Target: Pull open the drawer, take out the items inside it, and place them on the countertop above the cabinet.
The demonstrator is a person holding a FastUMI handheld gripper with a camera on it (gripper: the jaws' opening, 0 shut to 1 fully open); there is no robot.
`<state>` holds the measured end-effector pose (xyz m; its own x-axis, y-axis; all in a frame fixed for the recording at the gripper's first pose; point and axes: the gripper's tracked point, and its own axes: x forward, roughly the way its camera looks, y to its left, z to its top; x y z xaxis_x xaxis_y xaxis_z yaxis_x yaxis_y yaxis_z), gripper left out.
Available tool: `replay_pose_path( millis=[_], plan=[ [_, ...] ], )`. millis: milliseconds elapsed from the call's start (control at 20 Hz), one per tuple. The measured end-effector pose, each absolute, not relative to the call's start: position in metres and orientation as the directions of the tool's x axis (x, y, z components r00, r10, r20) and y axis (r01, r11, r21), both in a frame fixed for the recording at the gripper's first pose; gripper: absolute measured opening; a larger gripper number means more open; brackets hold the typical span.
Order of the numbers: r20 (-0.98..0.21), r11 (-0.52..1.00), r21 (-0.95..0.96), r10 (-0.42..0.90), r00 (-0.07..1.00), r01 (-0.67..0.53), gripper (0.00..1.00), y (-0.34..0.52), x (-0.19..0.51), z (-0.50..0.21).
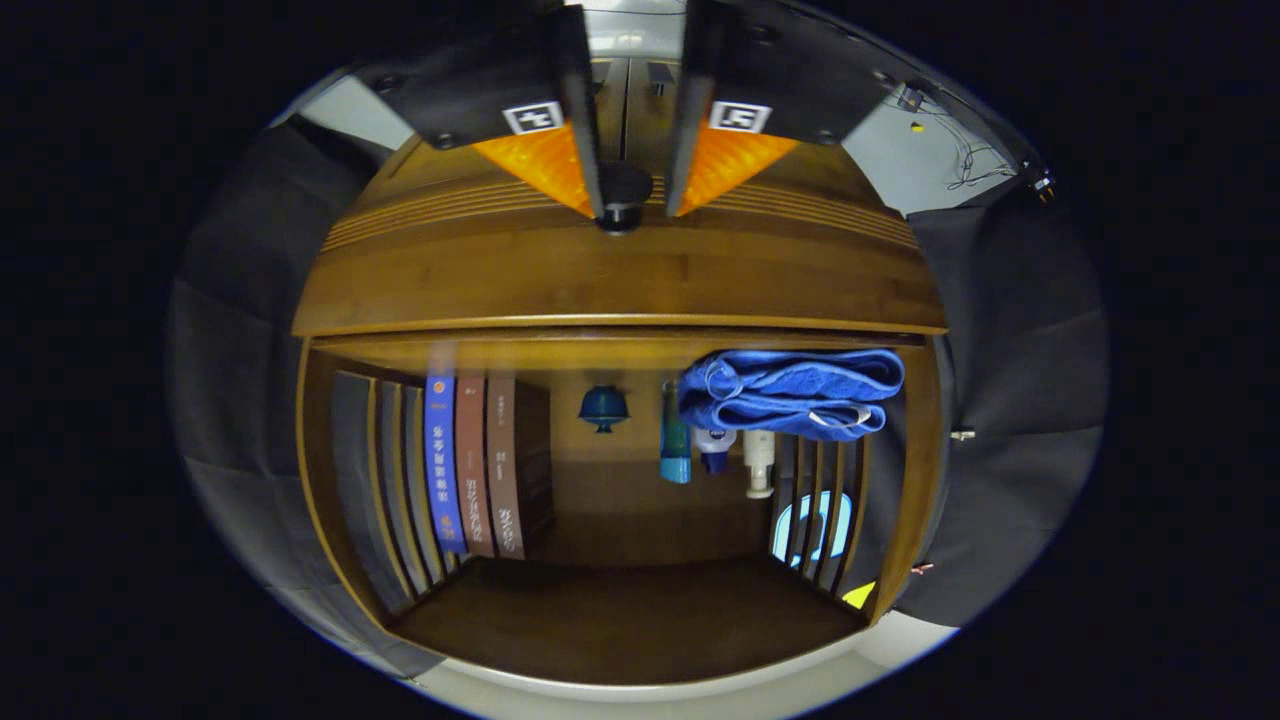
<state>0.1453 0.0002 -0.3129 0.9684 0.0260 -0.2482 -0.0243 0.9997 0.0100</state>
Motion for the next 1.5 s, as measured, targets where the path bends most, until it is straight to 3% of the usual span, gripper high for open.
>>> replay_pose_path(
  millis=[50, 250, 350, 500, 700, 1500],
  plan=[
    [-0.255, 1.000, -0.005, 0.026, 0.966, -0.028, 0.50, 0.000, 0.146, -0.314],
    [-0.237, 1.000, -0.021, -0.016, 0.971, 0.011, 0.50, -0.009, 0.150, -0.311],
    [-0.283, 0.999, -0.035, -0.010, 0.959, 0.000, 0.58, -0.007, 0.158, -0.324],
    [-0.312, 0.999, -0.043, -0.028, 0.950, 0.016, 0.59, -0.008, 0.165, -0.333],
    [-0.306, 0.999, -0.027, -0.025, 0.952, 0.018, 0.25, -0.010, 0.166, -0.335],
    [-0.316, 1.000, 0.026, -0.007, 0.949, 0.017, 0.25, -0.012, 0.068, -0.321]
  ],
)
